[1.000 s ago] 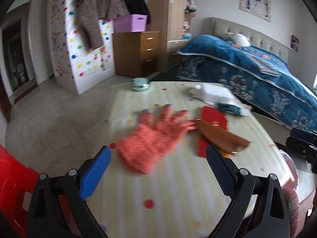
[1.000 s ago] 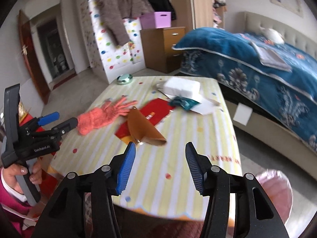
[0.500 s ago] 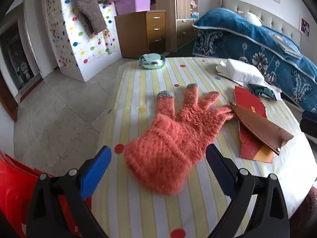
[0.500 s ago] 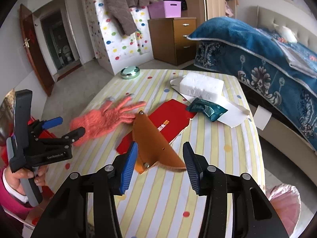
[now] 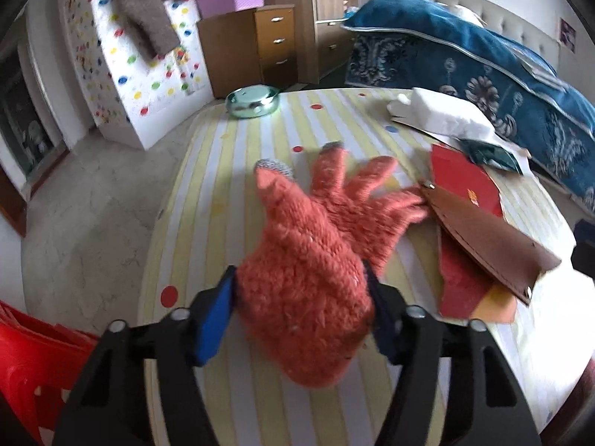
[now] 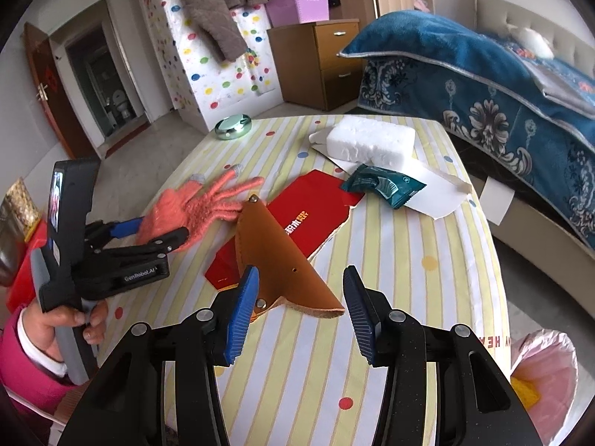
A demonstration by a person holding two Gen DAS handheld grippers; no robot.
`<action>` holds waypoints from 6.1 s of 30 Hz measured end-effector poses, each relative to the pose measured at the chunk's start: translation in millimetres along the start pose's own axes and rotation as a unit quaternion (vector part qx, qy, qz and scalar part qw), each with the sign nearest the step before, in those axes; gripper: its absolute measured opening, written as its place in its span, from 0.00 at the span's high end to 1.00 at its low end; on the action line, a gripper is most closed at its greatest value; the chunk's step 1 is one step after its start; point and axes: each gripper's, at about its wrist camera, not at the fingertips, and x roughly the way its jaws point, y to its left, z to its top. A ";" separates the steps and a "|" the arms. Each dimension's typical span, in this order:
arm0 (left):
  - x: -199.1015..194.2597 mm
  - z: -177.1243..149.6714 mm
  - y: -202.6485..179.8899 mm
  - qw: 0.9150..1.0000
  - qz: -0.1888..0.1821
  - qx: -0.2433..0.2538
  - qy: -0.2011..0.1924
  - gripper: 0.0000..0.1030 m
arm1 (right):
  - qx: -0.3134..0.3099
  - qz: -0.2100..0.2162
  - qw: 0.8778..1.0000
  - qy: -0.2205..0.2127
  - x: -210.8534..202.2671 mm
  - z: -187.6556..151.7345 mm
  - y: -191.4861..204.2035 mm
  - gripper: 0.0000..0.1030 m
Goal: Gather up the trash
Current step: 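Grasp the orange knit glove with the left tool and lift it, then grasp the brown leather piece with the right tool while the left tool holds the glove, then carry both held items over the pink bin and open both tools, then move both open tools back over the table, then grasp the red box with the left tool and lift it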
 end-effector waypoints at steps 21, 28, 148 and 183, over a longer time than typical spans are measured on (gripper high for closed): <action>-86.1 20.6 31.5 0.990 -0.048 -0.064 -0.112 0.78 | -0.064 0.018 0.997 0.027 31.5 14.4 24.2 0.36; -52.7 6.7 30.9 0.995 -0.040 -0.060 -0.072 0.78 | -0.070 0.013 0.997 0.043 61.6 25.6 26.8 0.36; -104.5 -31.8 -168.0 0.981 -0.136 0.113 -0.077 0.11 | 0.148 -0.155 0.976 -0.043 -151.8 -119.0 -124.9 0.35; 20.5 20.7 -112.3 0.994 -0.085 0.066 0.029 0.10 | 0.067 -0.103 0.992 -0.007 -29.4 -29.9 -83.0 0.36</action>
